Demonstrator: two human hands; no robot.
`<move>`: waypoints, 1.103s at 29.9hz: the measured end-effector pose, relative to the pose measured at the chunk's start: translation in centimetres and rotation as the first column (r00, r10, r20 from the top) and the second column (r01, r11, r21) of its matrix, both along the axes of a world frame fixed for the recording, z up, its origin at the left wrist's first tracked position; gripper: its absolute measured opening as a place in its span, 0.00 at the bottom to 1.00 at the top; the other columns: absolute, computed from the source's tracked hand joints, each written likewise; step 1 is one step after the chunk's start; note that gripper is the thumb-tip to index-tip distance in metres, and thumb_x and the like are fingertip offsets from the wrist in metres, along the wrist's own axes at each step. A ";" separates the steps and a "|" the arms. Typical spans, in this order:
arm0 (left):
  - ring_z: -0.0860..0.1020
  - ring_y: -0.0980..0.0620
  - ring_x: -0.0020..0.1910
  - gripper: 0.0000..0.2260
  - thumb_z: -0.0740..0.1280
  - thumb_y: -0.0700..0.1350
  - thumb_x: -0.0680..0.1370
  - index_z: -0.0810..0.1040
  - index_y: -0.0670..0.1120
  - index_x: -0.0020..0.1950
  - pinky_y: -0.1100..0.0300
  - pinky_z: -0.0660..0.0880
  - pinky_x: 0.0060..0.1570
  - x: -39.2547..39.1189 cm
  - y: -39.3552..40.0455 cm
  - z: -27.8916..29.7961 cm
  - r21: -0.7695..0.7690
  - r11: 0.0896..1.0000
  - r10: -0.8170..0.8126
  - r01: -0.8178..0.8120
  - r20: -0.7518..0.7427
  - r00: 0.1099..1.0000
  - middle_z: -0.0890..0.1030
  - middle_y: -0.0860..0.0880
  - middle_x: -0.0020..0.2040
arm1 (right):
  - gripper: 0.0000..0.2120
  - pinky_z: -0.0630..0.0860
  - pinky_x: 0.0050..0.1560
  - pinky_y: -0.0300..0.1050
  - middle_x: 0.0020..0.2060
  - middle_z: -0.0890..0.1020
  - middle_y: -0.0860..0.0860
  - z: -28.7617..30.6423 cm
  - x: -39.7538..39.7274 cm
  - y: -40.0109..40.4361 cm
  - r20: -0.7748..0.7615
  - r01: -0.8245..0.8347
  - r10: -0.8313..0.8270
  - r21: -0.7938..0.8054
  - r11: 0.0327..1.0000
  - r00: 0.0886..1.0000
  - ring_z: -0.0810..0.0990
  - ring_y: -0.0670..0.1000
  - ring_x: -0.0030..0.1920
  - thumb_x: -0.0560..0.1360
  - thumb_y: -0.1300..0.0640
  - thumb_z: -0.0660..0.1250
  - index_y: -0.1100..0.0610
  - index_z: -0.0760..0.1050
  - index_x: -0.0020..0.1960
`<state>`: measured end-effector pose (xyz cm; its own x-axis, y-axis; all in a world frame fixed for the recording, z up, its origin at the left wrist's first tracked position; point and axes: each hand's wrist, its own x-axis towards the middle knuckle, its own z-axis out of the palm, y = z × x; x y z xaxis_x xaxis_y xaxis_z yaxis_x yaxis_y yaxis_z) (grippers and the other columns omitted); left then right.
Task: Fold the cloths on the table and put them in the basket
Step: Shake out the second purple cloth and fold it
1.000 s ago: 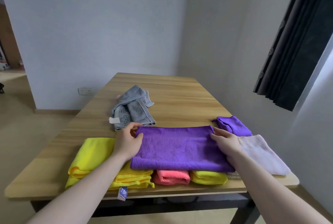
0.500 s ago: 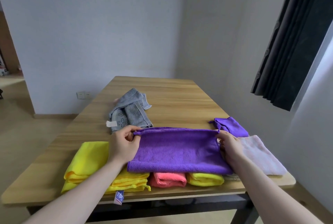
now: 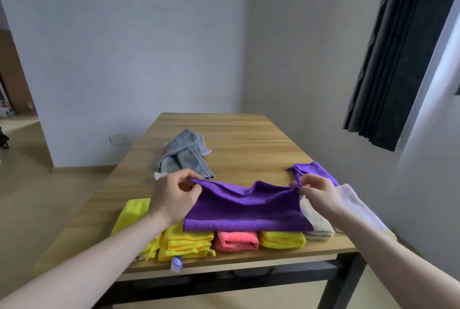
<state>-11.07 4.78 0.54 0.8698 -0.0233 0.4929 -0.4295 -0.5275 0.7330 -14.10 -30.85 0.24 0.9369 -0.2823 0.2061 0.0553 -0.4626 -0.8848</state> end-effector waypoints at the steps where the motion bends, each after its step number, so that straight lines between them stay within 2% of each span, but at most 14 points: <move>1: 0.80 0.56 0.35 0.07 0.73 0.41 0.71 0.84 0.54 0.40 0.58 0.77 0.38 -0.7 0.6 -0.1 0.030 1.000 -0.004 0.004 -0.007 1.000 0.83 0.57 0.34 | 0.07 0.64 0.38 0.45 0.30 0.72 0.51 0.0 -0.9 -0.1 -0.011 -0.001 0.000 -0.063 0.998 1.000 0.68 0.52 0.36 0.71 0.67 0.67 0.61 0.71 0.37; 3: 0.79 0.55 0.33 0.06 0.73 0.43 0.71 0.83 0.54 0.40 0.58 0.76 0.35 -1.5 1.5 -0.5 0.088 0.996 -0.006 0.007 -0.021 1.000 0.82 0.56 0.32 | 0.06 0.63 0.36 0.42 0.30 0.76 0.51 -0.1 -2.3 -0.5 -0.025 0.000 -0.004 -0.152 0.988 1.000 0.68 0.51 0.35 0.71 0.66 0.66 0.61 0.70 0.38; 5: 0.76 0.55 0.31 0.04 0.74 0.45 0.70 0.83 0.55 0.38 0.60 0.72 0.33 -2.4 2.1 -0.8 0.149 0.989 -0.016 0.020 -0.029 0.999 0.80 0.57 0.30 | 0.04 0.69 0.39 0.35 0.39 0.85 0.48 0.1 -4.0 -0.6 -0.051 -0.027 0.014 -0.263 0.964 0.999 0.77 0.44 0.36 0.72 0.64 0.66 0.58 0.78 0.40; 6: 0.75 0.55 0.31 0.03 0.74 0.48 0.69 0.82 0.56 0.37 0.59 0.72 0.32 -2.6 2.3 -1.3 0.186 0.982 -0.024 0.030 -0.032 0.999 0.78 0.57 0.29 | 0.07 0.69 0.39 0.31 0.42 0.85 0.46 -0.1 -4.5 -0.7 -0.061 -0.034 0.014 -0.340 0.940 0.998 0.79 0.41 0.37 0.74 0.64 0.67 0.55 0.81 0.42; 9: 0.75 0.54 0.34 0.05 0.69 0.54 0.65 0.81 0.57 0.38 0.56 0.74 0.34 -3.6 2.8 -1.6 0.365 0.929 -0.038 0.055 -0.053 0.998 0.78 0.55 0.33 | 0.13 0.72 0.40 0.36 0.46 0.80 0.49 0.0 -6.0 -0.5 -0.122 -0.092 0.035 -0.503 0.859 0.992 0.79 0.46 0.41 0.72 0.64 0.68 0.45 0.82 0.41; 11: 0.75 0.55 0.37 0.08 0.67 0.56 0.65 0.81 0.56 0.39 0.59 0.73 0.35 -4.0 2.9 -1.5 0.519 0.850 -0.048 0.088 -0.089 0.995 0.77 0.55 0.36 | 0.15 0.72 0.39 0.36 0.46 0.79 0.50 0.5 -6.4 -0.2 -0.187 -0.137 0.036 -0.559 0.818 0.982 0.78 0.46 0.44 0.72 0.65 0.67 0.44 0.82 0.42; 14: 0.75 0.57 0.41 0.07 0.66 0.56 0.68 0.81 0.56 0.41 0.61 0.71 0.37 -4.4 2.6 -0.3 0.592 0.797 -0.058 0.122 -0.126 0.990 0.76 0.56 0.40 | 0.18 0.69 0.38 0.35 0.43 0.80 0.46 1.7 -6.6 0.5 -0.166 -0.090 -0.020 -0.625 0.775 0.986 0.76 0.44 0.42 0.70 0.67 0.64 0.43 0.80 0.40; 17: 0.73 0.59 0.46 0.11 0.63 0.57 0.68 0.81 0.57 0.44 0.59 0.70 0.45 -4.8 1.4 1.1 0.578 0.799 -0.125 0.163 -0.105 0.987 0.74 0.58 0.43 | 0.22 0.69 0.35 0.31 0.39 0.75 0.45 3.3 -6.9 1.7 -0.107 -0.040 -0.029 -0.592 0.805 0.994 0.70 0.42 0.32 0.72 0.70 0.59 0.45 0.80 0.43; 20: 0.71 0.60 0.56 0.16 0.61 0.57 0.70 0.80 0.58 0.55 0.58 0.68 0.59 -5.1 -1.6 1.4 0.577 0.783 -0.202 0.231 -0.116 0.973 0.75 0.62 0.55 | 0.21 0.67 0.42 0.24 0.48 0.74 0.43 4.1 -6.5 3.5 -0.092 -0.062 0.004 -0.632 0.772 0.996 0.71 0.39 0.40 0.77 0.66 0.57 0.43 0.79 0.51; 22: 0.68 0.57 0.65 0.22 0.60 0.58 0.74 0.76 0.58 0.66 0.56 0.65 0.69 -5.0 -4.0 0.5 0.624 0.733 -0.229 0.272 -0.151 0.962 0.72 0.61 0.66 | 0.19 0.66 0.45 0.31 0.52 0.76 0.43 3.4 -5.6 4.7 -0.105 -0.127 0.080 -0.598 0.791 0.991 0.76 0.42 0.55 0.78 0.62 0.57 0.39 0.78 0.51; 25: 0.57 0.53 0.78 0.28 0.56 0.62 0.79 0.62 0.58 0.80 0.52 0.54 0.78 -4.3 -6.9 -1.1 0.691 0.650 -0.225 0.314 -0.220 0.949 0.60 0.56 0.80 | 0.16 0.61 0.59 0.41 0.65 0.78 0.40 1.1 -3.8 5.4 -0.103 -0.152 0.112 -0.675 0.722 0.988 0.70 0.45 0.70 0.80 0.53 0.58 0.41 0.79 0.62; 28: 0.45 0.51 0.82 0.31 0.50 0.66 0.81 0.49 0.59 0.83 0.48 0.43 0.80 -3.7 -8.1 -2.5 0.719 0.604 -0.186 0.344 -0.293 0.938 0.48 0.54 0.84 | 0.24 0.52 0.77 0.51 0.79 0.64 0.45 -1.0 -3.1 5.7 -0.190 -0.187 0.067 -0.733 0.653 0.979 0.57 0.48 0.80 0.82 0.39 0.53 0.41 0.65 0.77; 31: 0.39 0.51 0.82 0.32 0.45 0.68 0.81 0.44 0.60 0.82 0.46 0.38 0.79 -3.3 -8.2 -3.8 0.745 0.547 -0.163 0.382 -0.352 0.921 0.41 0.55 0.83 | 0.30 0.42 0.80 0.61 0.82 0.51 0.47 -2.7 -3.0 5.3 -0.335 -0.284 0.041 -0.720 0.634 0.941 0.44 0.51 0.82 0.83 0.36 0.47 0.44 0.50 0.83; 33: 0.37 0.52 0.81 0.32 0.43 0.70 0.80 0.42 0.60 0.82 0.46 0.36 0.79 -3.3 -7.8 -4.1 0.747 0.532 -0.169 0.398 -0.367 0.915 0.39 0.55 0.83 | 0.32 0.41 0.79 0.62 0.83 0.49 0.47 -3.7 -2.9 5.1 -0.366 -0.299 0.022 -0.721 0.626 0.930 0.41 0.50 0.82 0.83 0.35 0.45 0.46 0.48 0.83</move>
